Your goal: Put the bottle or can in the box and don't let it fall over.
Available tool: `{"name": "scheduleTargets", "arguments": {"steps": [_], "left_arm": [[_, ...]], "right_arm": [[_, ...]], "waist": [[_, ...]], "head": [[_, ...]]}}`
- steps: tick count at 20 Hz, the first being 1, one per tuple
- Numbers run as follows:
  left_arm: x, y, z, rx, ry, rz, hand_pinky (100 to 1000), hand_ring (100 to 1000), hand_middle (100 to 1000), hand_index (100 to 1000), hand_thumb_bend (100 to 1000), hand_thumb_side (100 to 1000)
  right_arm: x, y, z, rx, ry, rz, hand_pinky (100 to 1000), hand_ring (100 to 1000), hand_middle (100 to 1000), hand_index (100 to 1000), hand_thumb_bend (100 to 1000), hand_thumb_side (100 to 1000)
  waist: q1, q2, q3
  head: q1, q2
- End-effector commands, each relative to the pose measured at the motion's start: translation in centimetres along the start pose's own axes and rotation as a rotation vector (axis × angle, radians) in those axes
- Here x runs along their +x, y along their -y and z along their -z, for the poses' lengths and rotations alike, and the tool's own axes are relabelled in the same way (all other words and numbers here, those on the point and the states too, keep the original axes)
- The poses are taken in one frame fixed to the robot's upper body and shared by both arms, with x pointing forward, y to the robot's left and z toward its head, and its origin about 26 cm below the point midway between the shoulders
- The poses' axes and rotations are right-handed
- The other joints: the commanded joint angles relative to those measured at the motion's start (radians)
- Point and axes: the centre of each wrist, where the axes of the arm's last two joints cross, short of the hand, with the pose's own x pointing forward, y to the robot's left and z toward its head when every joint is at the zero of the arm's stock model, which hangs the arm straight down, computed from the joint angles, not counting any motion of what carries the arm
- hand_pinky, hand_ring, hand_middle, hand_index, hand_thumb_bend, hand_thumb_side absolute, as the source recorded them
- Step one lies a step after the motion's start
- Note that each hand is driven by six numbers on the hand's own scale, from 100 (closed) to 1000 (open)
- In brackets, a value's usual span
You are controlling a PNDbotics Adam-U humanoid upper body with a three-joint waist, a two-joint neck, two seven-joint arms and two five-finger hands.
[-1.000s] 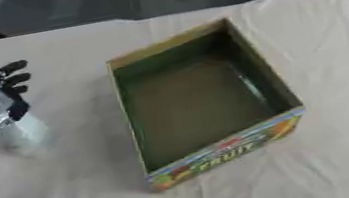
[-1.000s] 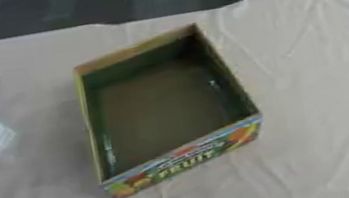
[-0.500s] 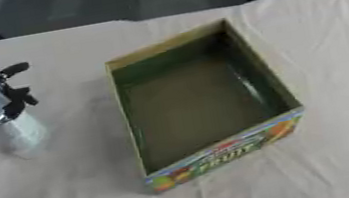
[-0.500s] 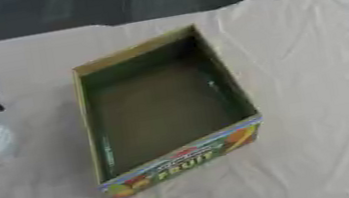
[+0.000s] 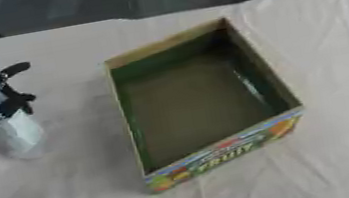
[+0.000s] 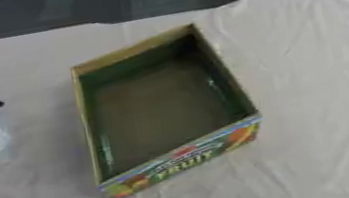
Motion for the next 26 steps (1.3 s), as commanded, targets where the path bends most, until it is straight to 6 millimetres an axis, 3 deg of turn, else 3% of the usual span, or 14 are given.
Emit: {"name": "scheduleTargets", "arguments": {"steps": [1, 4, 8, 15, 26], "left_arm": [[0.58, -0.92, -0.27, 0.013, -0.004, 0.025, 637, 412, 1000, 150, 350, 556], [0.53, -0.92, -0.23, 0.033, -0.001, 0.009, 585, 384, 1000, 138, 353, 558], [0.51, -0.95, -0.23, 0.068, 0.006, -0.018, 530, 360, 973, 126, 349, 494], [1.2, -0.78, 0.05, 0.09, 0.108, -0.015, 624, 425, 934, 115, 439, 308], [1.21, -0.33, 0.13, 0.071, 0.164, -0.041, 530, 390, 919, 101, 398, 260]], "right_arm": [[0.22, 0.05, 0.26, 0.0, 0.01, 0.004, 1000, 1000, 1000, 1000, 100, 470], [0.22, -0.01, 0.3, 0.001, 0.01, 0.007, 1000, 1000, 1000, 1000, 100, 470], [0.21, -0.03, 0.33, 0.001, 0.009, 0.009, 1000, 1000, 1000, 1000, 100, 470], [0.2, -0.1, 0.42, 0.003, 0.002, 0.014, 1000, 1000, 1000, 1000, 100, 470], [0.18, -0.04, 0.45, -0.004, -0.004, 0.022, 1000, 1000, 1000, 1000, 100, 470]], "waist": [[0.0, -0.012, 0.0], [-0.001, -0.011, -0.001], [0.0, -0.01, -0.002], [0.0, -0.011, 0.0], [-0.001, -0.013, 0.0]], "head": [[0.002, -0.015], [0.002, -0.016], [0.002, -0.014], [-0.001, -0.015], [-0.008, -0.018]]}}
